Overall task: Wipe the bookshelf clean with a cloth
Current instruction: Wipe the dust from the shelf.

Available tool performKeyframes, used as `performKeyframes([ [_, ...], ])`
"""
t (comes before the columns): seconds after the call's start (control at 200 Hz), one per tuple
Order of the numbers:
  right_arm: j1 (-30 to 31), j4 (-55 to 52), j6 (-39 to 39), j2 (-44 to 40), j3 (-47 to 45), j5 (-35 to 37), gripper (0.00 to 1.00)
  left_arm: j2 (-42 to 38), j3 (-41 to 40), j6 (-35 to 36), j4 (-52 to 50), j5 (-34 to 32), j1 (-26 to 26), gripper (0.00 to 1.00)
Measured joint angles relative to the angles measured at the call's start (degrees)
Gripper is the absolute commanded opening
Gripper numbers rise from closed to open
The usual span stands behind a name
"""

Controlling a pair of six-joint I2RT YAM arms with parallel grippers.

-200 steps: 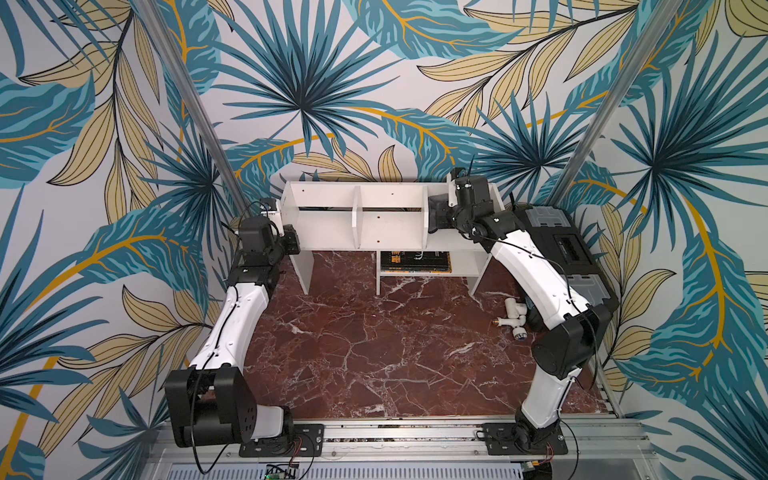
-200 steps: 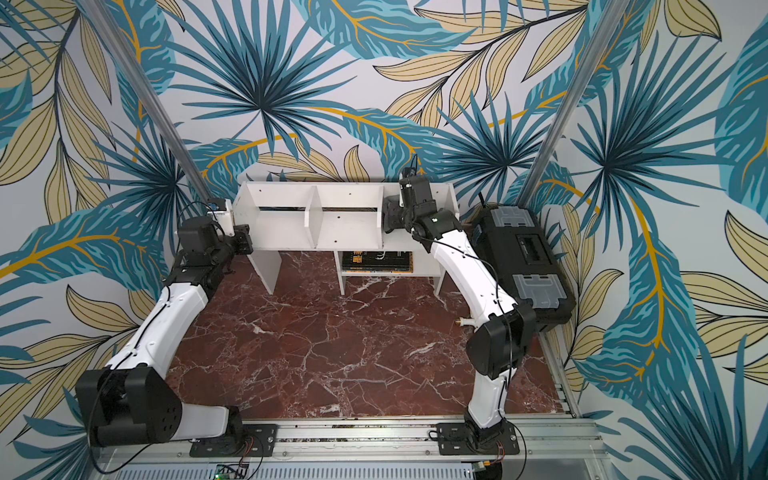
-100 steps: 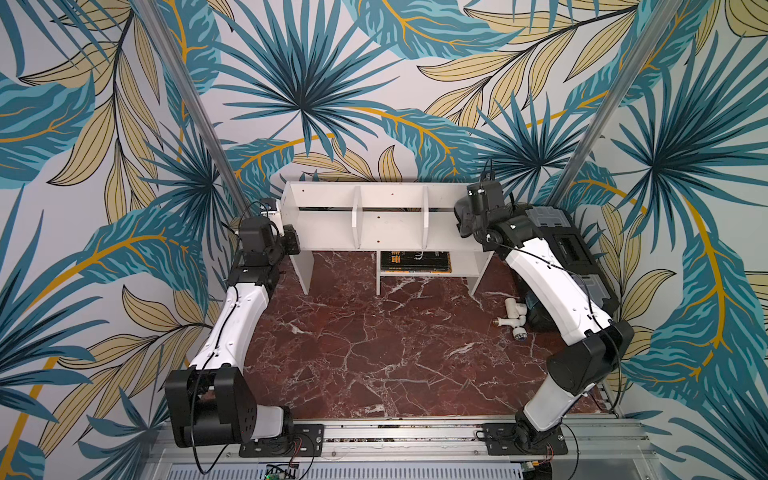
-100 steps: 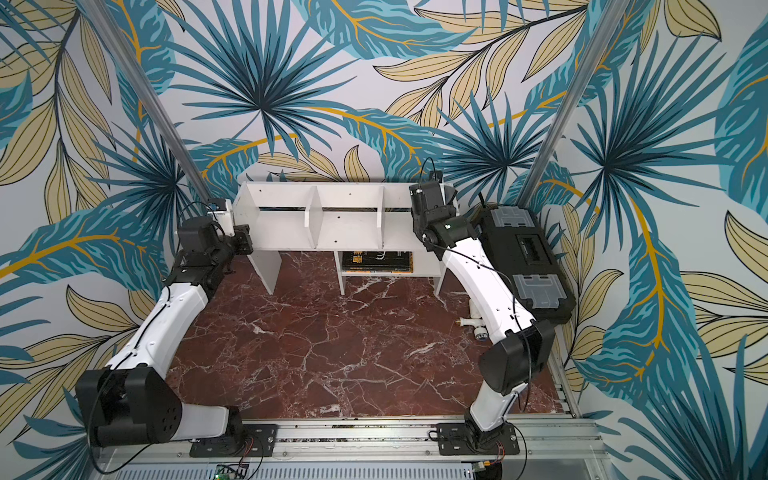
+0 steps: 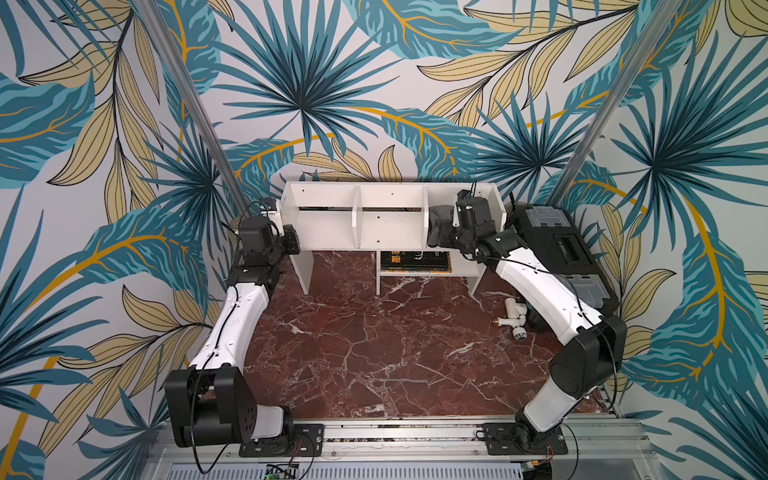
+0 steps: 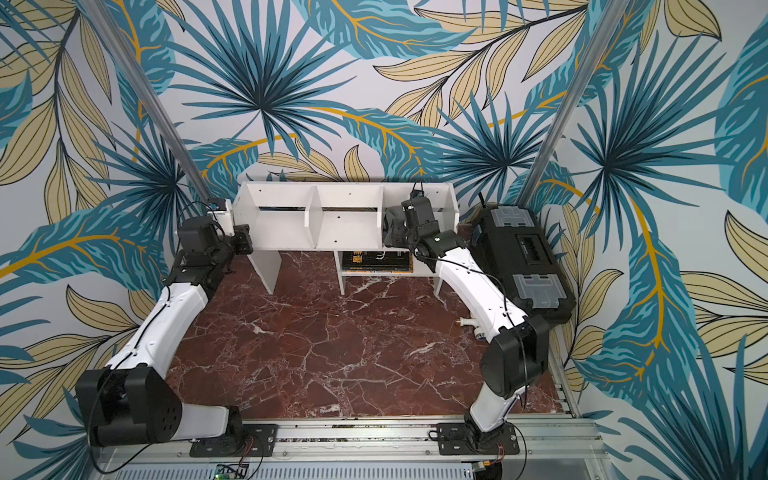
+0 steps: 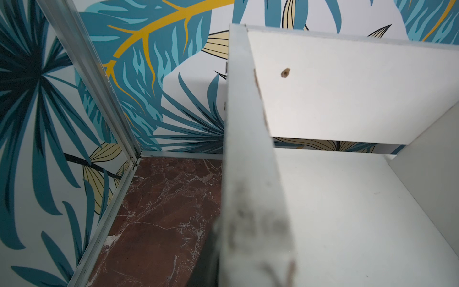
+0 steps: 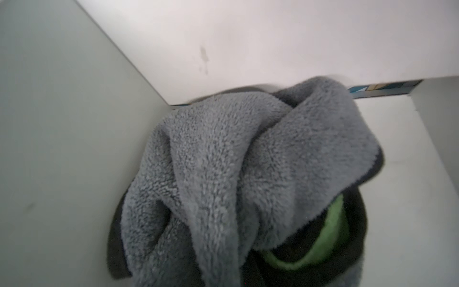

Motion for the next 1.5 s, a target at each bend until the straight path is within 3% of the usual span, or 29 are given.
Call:
performKeyframes([
  [0.095, 0.2, -1.0, -0.3, -0.9, -0.8, 2.9, 0.0, 0.0, 0.0, 0.0, 0.0, 0.0, 0.0, 0.0],
  [0.255, -0.5, -9.0, -3.9, -1.0, 2.8, 14.6, 0.0, 0.0, 0.0, 0.0, 0.0, 0.0, 0.0, 0.0],
  [0.416, -2.5, -15.1, -7.7, 4.6, 17.3, 20.5, 0.0, 0.0, 0.0, 0.0, 0.0, 0.0, -0.1, 0.0],
  [0.561, -2.6, -14.2, -9.3, 10.0, 27.2, 16.7, 0.0, 0.0, 0.0, 0.0, 0.0, -0.3, -0.2, 0.0],
  [0.791, -0.9, -11.3, -9.2, 10.4, 26.8, 7.1, 0.0, 0.0, 0.0, 0.0, 0.0, -0.3, -0.2, 0.0],
  [1.187, 1.0, -11.8, -9.2, 0.0, 5.7, 8.9, 0.0, 0.0, 0.0, 0.0, 0.0, -0.3, -0.2, 0.0],
  [1.332, 1.7, -16.3, -10.0, -3.7, 7.0, 10.7, 0.0, -0.1, 0.0, 0.0, 0.0, -0.3, -0.3, 0.0],
  [1.502, 7.5, -20.1, -10.9, -5.2, 19.4, 13.2, 0.0, -0.1, 0.0, 0.0, 0.0, -0.3, -0.3, 0.0],
])
